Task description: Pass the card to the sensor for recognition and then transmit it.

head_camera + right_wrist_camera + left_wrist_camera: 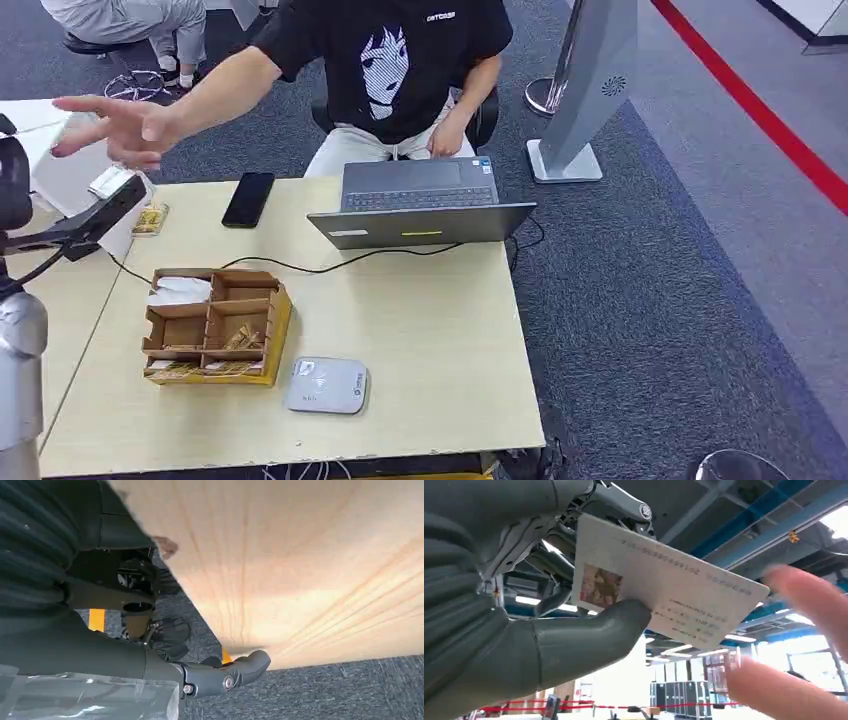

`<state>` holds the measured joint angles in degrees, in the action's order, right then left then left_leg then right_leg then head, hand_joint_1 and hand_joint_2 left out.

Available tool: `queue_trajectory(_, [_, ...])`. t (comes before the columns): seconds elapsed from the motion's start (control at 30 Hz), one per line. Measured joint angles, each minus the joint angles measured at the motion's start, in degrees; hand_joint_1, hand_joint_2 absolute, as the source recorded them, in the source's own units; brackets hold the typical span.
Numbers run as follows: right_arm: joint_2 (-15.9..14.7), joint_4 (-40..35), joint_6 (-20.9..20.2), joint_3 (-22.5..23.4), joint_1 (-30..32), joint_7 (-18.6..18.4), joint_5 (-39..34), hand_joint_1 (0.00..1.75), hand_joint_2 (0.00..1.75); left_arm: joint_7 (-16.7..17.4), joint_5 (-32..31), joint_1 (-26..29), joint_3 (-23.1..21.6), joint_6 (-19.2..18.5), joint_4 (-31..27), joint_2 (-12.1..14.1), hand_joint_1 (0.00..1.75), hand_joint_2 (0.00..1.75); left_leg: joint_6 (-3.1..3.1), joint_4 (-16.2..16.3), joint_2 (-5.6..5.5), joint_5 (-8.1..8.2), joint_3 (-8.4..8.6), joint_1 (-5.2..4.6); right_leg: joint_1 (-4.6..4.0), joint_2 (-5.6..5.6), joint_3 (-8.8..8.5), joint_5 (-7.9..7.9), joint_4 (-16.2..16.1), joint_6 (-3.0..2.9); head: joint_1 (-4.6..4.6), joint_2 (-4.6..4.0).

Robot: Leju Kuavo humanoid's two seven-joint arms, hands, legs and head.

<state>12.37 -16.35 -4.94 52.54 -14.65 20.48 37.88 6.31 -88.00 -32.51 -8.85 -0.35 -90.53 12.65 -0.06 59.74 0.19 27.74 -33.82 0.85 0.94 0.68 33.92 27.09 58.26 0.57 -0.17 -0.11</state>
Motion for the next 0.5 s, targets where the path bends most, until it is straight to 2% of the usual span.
queue_trajectory(0.17, [0.02,0.00,-0.04,-0.37,0.06,0.26,-0.89,0.00,1.75,-3.73,0.15,4.34,0.02,2.44,-0.72,-2.53,1.75,1.75,-0.01,-0.01,0.01,0.00,0.00,-0.02,0.00,0.02,0.00,0.00,0.00,0.00,0.00,0.00])
queue_trajectory(0.37, [0.00,-0.18,-0.13,-0.74,0.90,1.68,-3.37,0.00,1.75,-8.15,3.02,16.29,-0.26,8.88,-6.34,-8.66,1.75,1.75,0.01,-0.01,0.03,0.10,-0.03,-0.07,0.01,0.06,0.04,0.03,-0.08,0.00,0.04,0.00])
queue_trajectory(0.5, [-0.02,-0.28,-0.17,-0.74,1.53,1.97,-3.74,0.00,1.75,-8.81,3.43,21.27,-0.98,10.23,-8.98,-11.36,1.75,1.75,0.02,-0.01,-0.02,0.10,-0.08,-0.06,0.01,0.01,0.04,0.05,-0.11,0.03,0.02,0.00])
